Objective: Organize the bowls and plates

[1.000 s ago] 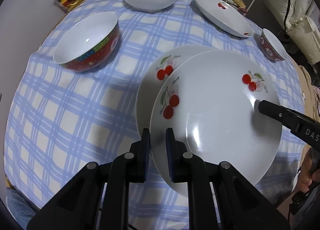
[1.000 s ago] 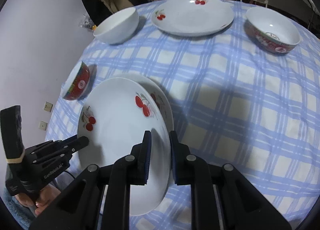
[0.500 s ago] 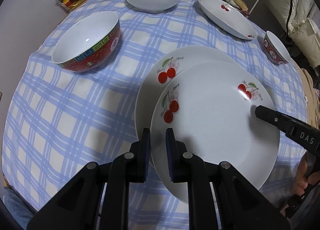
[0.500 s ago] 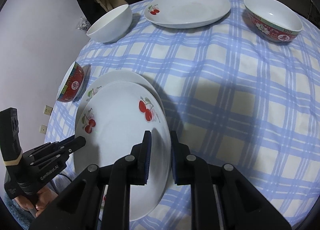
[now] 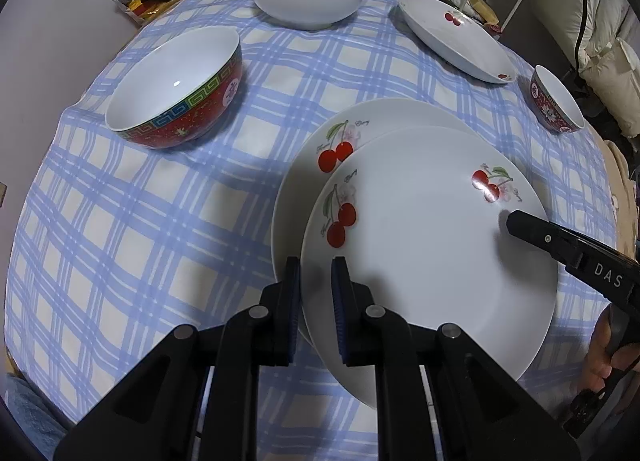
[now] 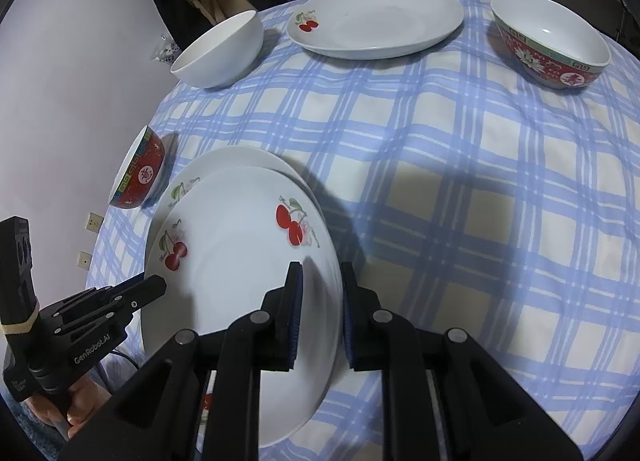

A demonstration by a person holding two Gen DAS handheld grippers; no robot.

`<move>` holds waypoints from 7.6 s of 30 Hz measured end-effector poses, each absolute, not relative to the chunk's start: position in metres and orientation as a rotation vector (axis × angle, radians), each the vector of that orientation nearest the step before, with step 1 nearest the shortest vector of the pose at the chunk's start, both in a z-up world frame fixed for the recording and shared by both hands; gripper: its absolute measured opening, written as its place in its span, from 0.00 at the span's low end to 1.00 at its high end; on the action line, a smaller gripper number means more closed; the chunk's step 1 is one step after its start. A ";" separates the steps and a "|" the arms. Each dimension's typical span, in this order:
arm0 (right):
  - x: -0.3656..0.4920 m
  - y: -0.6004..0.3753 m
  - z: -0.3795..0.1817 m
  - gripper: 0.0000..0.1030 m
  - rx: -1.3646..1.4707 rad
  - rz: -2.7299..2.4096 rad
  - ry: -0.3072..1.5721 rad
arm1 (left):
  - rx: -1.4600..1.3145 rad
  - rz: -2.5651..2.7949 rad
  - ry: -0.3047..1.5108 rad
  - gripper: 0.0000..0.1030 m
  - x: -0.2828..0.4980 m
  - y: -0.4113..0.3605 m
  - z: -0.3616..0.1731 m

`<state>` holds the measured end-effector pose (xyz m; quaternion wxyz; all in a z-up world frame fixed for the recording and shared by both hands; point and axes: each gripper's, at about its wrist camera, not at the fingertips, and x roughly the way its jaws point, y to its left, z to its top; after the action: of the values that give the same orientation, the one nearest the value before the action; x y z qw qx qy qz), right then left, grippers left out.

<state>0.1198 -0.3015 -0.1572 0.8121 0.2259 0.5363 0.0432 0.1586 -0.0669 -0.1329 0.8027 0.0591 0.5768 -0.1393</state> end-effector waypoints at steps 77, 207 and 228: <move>0.144 -0.290 -0.147 0.12 0.352 0.065 1.054 | 0.148 -0.186 1.198 0.14 0.178 -0.061 -0.126; 0.329 -0.438 -0.151 0.15 0.272 -0.005 1.301 | 0.023 -0.304 1.319 0.13 0.371 -0.208 -0.121; 0.265 -0.406 -0.123 0.15 0.367 0.054 1.254 | 0.051 -0.301 1.302 0.13 0.307 -0.170 -0.089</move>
<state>0.2649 -0.4060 -0.1232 0.7939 0.1706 0.5831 0.0252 0.3074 -0.1699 -0.0886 0.7847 0.0236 0.6036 -0.1393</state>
